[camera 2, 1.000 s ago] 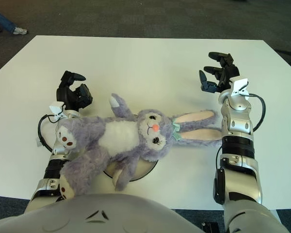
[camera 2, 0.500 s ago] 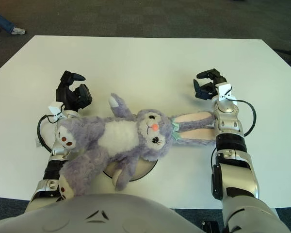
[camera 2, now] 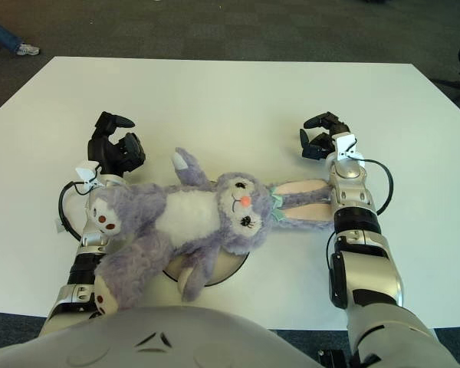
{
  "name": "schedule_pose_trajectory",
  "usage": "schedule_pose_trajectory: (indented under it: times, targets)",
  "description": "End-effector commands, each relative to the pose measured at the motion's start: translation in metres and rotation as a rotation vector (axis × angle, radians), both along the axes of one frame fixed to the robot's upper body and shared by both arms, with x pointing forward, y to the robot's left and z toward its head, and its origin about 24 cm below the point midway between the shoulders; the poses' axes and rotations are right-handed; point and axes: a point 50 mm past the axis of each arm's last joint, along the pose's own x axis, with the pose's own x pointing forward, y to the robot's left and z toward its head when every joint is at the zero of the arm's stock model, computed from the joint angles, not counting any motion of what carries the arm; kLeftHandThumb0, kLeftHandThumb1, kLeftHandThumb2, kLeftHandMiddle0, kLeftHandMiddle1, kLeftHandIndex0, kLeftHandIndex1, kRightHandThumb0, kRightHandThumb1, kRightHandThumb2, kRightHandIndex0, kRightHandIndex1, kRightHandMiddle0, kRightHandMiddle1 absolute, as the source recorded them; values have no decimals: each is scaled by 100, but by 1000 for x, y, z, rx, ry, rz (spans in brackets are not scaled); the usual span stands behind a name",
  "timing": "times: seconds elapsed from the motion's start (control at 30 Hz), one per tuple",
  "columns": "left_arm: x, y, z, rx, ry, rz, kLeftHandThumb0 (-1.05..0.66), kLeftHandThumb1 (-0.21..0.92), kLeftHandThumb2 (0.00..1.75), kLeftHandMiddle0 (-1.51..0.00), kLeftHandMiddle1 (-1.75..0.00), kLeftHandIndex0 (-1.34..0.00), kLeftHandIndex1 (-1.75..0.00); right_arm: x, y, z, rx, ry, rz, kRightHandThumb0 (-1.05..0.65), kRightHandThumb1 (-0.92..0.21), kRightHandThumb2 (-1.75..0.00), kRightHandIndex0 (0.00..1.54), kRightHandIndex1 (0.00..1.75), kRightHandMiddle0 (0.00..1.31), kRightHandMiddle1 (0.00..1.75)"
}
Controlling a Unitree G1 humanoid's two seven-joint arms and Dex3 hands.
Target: Put the doll into the plate.
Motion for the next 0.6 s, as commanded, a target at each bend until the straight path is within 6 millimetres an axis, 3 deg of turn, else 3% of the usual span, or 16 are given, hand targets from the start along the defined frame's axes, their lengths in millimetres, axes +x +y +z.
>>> schedule_pose_trajectory:
  times: [0.0,0.57]
  targets:
    - [-19,7,-33,7,141,13,-44,43,117,-127,-175,-52,-175,-14,6,-36,38,136,23,-2,-25,-136,69,175,50,159]
    - [-22,8,-29,-23,129,16,-44,42,118,-126,-175,-53,-175,-22,35,-29,74,29,114,-1,-16,-146,74,175,55,163]
